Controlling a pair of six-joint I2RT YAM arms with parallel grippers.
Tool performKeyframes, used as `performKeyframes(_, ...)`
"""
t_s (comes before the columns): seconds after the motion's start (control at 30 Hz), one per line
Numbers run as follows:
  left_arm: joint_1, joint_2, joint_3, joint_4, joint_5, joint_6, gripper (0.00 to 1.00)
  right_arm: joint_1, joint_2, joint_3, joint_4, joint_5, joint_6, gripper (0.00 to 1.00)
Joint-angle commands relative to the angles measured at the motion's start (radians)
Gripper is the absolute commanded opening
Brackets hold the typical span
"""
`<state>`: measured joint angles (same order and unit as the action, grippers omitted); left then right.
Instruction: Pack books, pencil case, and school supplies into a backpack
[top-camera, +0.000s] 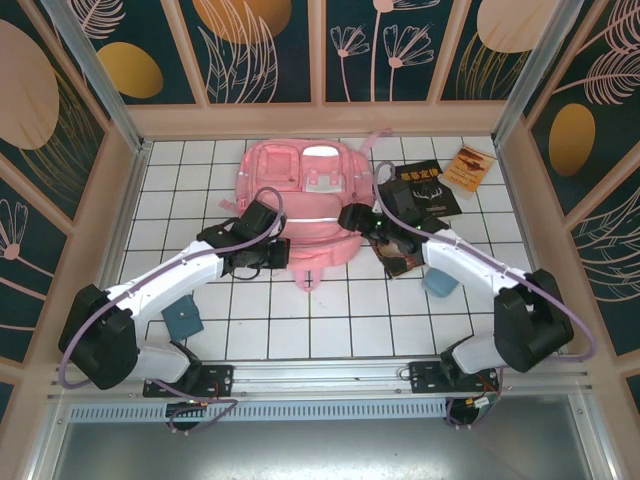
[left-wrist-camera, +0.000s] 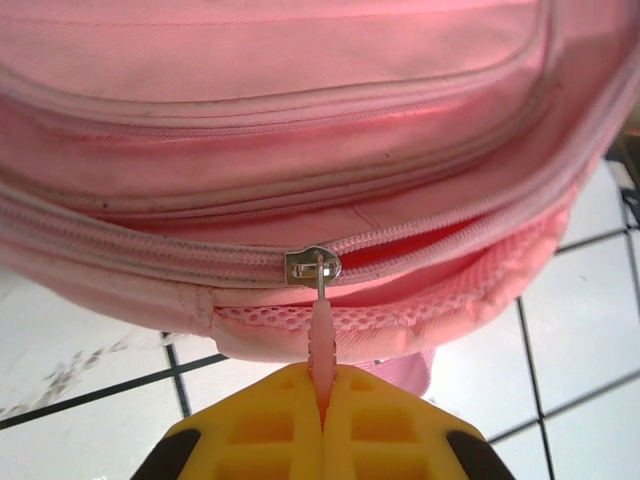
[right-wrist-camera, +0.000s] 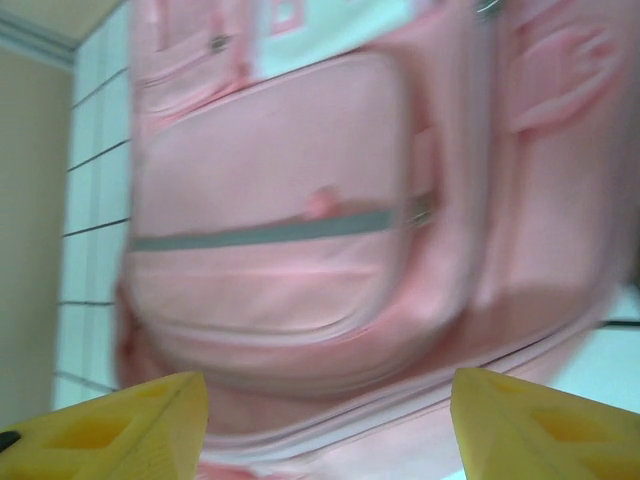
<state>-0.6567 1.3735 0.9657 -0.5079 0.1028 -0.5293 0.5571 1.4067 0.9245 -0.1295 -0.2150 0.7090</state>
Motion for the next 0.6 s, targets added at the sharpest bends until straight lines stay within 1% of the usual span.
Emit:
performKeyframes(0.0,-0.008,-0.041,0.024,0.088,0.121,0.087,0.0,0.061,-0.006,-0.04,-0.047,-0.03,0.199,0.66)
performKeyframes(0.1,-0.014,-0.036,0.018,0.114,0.147,0.105,0.0,0.122,-0.009,-0.103,0.028,-0.062,0.391,0.66)
performKeyframes(0.2,-0.016,-0.027,0.013,0.138,0.161,0.119,0.0,0.161,0.003,-0.092,0.0,-0.019,0.515,0.66)
performKeyframes(0.37,-0.016,0.004,-0.007,0.154,0.184,0.141,0.0,0.234,0.042,-0.061,-0.037,0.062,0.616,0.64)
performKeyframes(0.43,-0.016,0.01,0.0,0.151,0.186,0.153,0.0,0.251,0.065,-0.064,-0.042,0.076,0.647,0.61)
performKeyframes(0.5,-0.016,0.009,0.001,0.147,0.196,0.167,0.0,0.265,0.081,-0.075,-0.044,0.09,0.692,0.56)
performKeyframes(0.57,-0.017,0.008,0.001,0.141,0.201,0.176,0.0,0.285,0.078,-0.094,-0.025,0.126,0.726,0.53)
